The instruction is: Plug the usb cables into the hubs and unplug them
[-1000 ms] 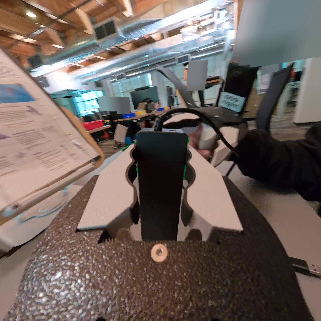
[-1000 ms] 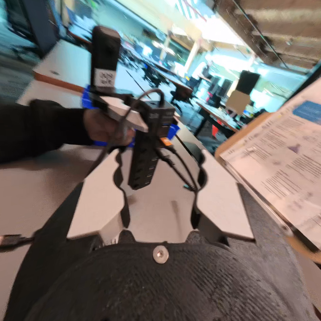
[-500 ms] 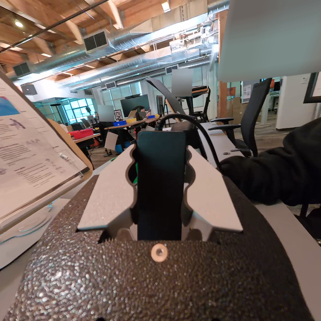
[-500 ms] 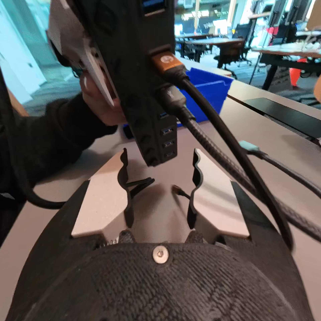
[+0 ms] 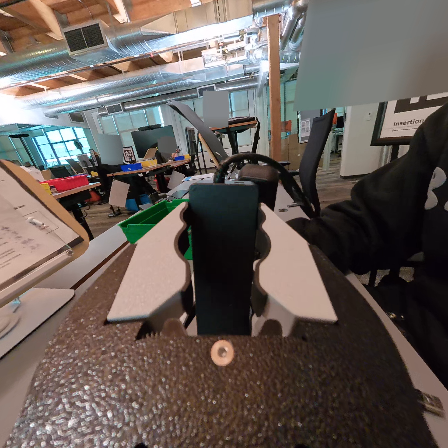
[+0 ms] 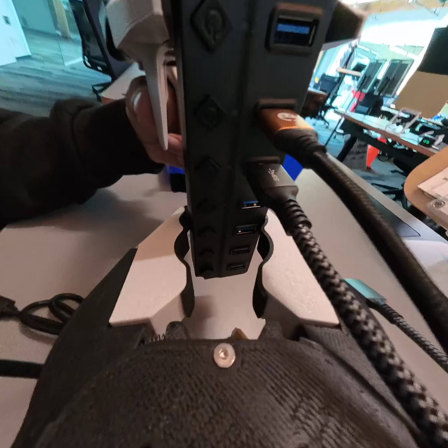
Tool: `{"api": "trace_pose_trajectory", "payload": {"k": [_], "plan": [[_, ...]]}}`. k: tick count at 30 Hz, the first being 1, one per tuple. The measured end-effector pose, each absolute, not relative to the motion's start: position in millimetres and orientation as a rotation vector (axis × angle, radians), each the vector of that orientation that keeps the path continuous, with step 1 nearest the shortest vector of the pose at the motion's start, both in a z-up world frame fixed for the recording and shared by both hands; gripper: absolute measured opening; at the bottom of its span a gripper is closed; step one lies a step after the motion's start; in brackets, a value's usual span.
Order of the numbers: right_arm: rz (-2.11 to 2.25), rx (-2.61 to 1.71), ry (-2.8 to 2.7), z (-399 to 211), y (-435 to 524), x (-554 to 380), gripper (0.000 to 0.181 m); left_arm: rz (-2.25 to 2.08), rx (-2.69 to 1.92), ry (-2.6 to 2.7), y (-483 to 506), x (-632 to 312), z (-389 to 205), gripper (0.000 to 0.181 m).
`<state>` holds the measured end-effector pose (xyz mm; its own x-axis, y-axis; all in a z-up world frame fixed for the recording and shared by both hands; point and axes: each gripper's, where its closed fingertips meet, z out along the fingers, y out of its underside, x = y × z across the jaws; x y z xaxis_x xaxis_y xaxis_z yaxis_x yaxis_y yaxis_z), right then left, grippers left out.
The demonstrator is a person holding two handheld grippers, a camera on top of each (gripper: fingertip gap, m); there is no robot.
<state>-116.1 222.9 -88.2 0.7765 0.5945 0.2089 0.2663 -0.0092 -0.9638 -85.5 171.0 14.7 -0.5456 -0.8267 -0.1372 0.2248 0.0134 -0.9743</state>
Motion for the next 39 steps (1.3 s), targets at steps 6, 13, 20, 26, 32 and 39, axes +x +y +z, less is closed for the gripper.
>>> {"api": "trace_pose_trajectory", "payload": {"k": [6, 13, 20, 26, 32, 39], "plan": [[0.202, -1.757, -0.724, -104, 224, -100, 0.054, -1.626, -0.724, 1.532, 179, -82, -3, 0.066], [0.206, -1.783, -0.838, -115, 218, -123, 0.054, -1.574, -0.756, 1.643, 162, -71, -24, 0.075], [0.197, -1.781, -0.841, -115, 217, -120, 0.054, -1.618, -0.737, 1.670, 153, -72, -26, 0.063], [0.210, -1.792, -0.860, -118, 216, -119, 0.056, -1.582, -0.752, 1.698, 152, -71, -30, 0.063], [0.209, -1.806, -0.877, -121, 214, -117, 0.056, -1.534, -0.757, 1.716, 150, -68, -34, 0.062], [0.253, -1.783, -0.868, -119, 215, -117, 0.055, -1.494, -0.792, 1.691, 152, -62, -34, 0.061]]}}
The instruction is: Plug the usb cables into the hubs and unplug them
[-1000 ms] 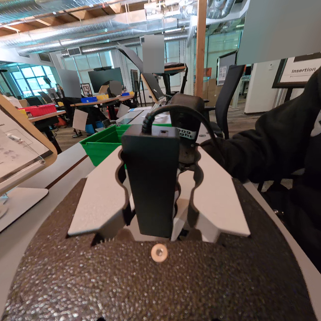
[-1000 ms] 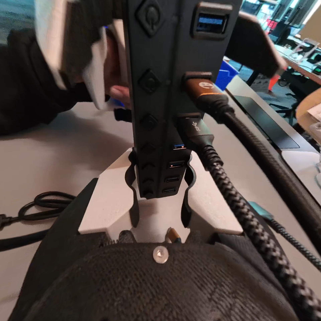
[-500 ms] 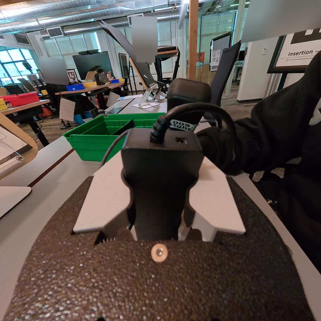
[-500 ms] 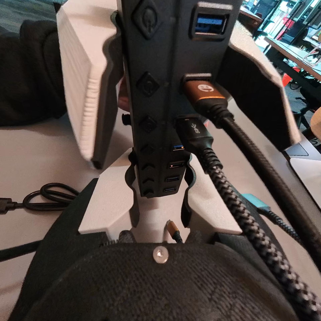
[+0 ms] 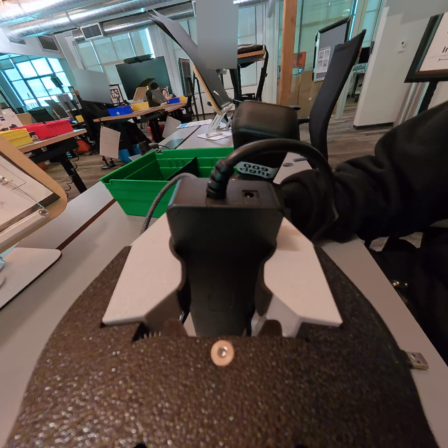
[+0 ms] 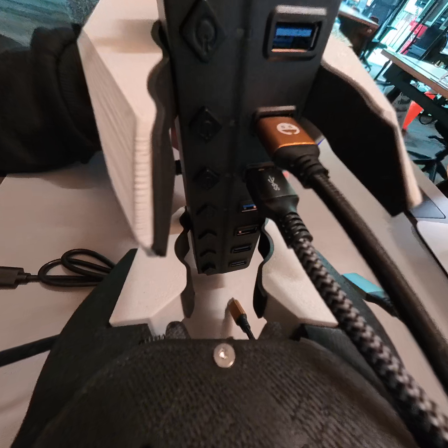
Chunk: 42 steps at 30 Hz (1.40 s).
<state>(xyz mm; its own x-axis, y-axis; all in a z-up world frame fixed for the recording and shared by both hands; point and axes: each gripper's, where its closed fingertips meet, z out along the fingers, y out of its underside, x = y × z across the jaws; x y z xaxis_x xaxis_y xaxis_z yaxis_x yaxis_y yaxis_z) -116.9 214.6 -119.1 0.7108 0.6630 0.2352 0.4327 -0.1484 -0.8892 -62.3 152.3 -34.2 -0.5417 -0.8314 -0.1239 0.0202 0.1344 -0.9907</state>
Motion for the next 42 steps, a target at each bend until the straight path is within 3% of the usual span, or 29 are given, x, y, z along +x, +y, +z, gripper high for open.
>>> {"api": "trace_pose_trajectory", "payload": {"k": [7, 17, 21, 26, 42], "plan": [[0.254, -1.612, -0.873, -96, 207, -113, 0.066, -1.548, -0.867, 1.515, 189, -70, -15, 0.061], [0.187, -1.531, -0.710, 8, 199, -73, 0.051, -1.480, -0.802, 1.466, 223, -91, -12, 0.061], [0.142, -1.679, -0.915, -8, 210, -87, 0.054, -1.461, -0.731, 1.524, 206, -89, -15, 0.061], [0.209, -1.699, -0.937, -14, 222, -98, 0.033, -1.430, -0.689, 1.545, 200, -87, -19, 0.061], [0.393, -1.737, -0.944, -25, 224, -102, 0.008, -1.414, -0.701, 1.538, 199, -80, -25, 0.061]]}}
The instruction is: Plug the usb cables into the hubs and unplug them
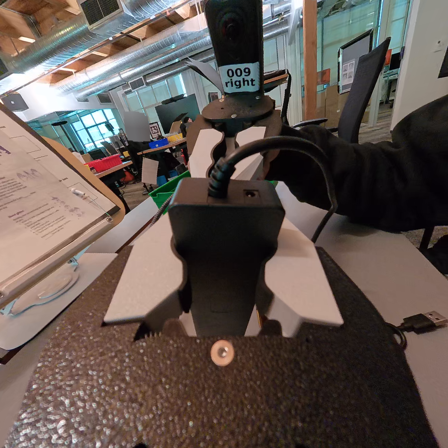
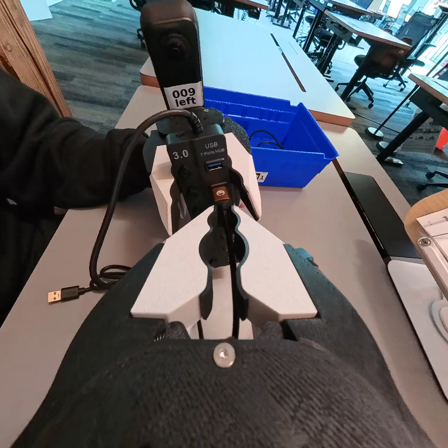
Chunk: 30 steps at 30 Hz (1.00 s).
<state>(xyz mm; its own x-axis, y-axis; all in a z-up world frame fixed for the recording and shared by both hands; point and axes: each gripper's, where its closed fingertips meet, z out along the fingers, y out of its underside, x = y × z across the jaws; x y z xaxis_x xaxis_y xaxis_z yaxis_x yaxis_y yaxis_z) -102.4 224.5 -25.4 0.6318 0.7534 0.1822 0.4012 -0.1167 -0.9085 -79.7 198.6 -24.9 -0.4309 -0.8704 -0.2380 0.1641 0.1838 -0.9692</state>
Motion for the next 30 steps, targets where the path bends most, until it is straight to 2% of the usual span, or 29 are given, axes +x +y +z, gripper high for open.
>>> {"api": "trace_pose_trajectory", "payload": {"k": [8, 11, 14, 22, 24, 30], "plan": [[0.534, -1.787, -0.939, -22, 218, -106, 0.007, -1.486, -0.701, 1.549, 195, -85, -21, 0.061], [0.396, -1.875, -0.893, -19, 211, -67, 0.006, -1.487, -0.708, 1.548, 198, -89, -19, 0.061], [0.370, -1.774, -0.695, 24, 192, -14, 0.006, -1.502, -0.752, 1.437, 221, -99, -4, 0.061], [-0.348, -1.374, -0.100, 153, 96, 125, 0.006, -1.476, -0.752, 1.395, 206, -90, 11, 0.061], [-0.312, -1.389, -0.059, 149, 80, 139, 0.006, -1.519, -0.764, 1.354, 209, -91, 18, 0.061], [-0.248, -1.743, 0.088, 73, 75, 192, 0.006, -1.564, -0.800, 1.346, 208, -83, 11, 0.061]]}}
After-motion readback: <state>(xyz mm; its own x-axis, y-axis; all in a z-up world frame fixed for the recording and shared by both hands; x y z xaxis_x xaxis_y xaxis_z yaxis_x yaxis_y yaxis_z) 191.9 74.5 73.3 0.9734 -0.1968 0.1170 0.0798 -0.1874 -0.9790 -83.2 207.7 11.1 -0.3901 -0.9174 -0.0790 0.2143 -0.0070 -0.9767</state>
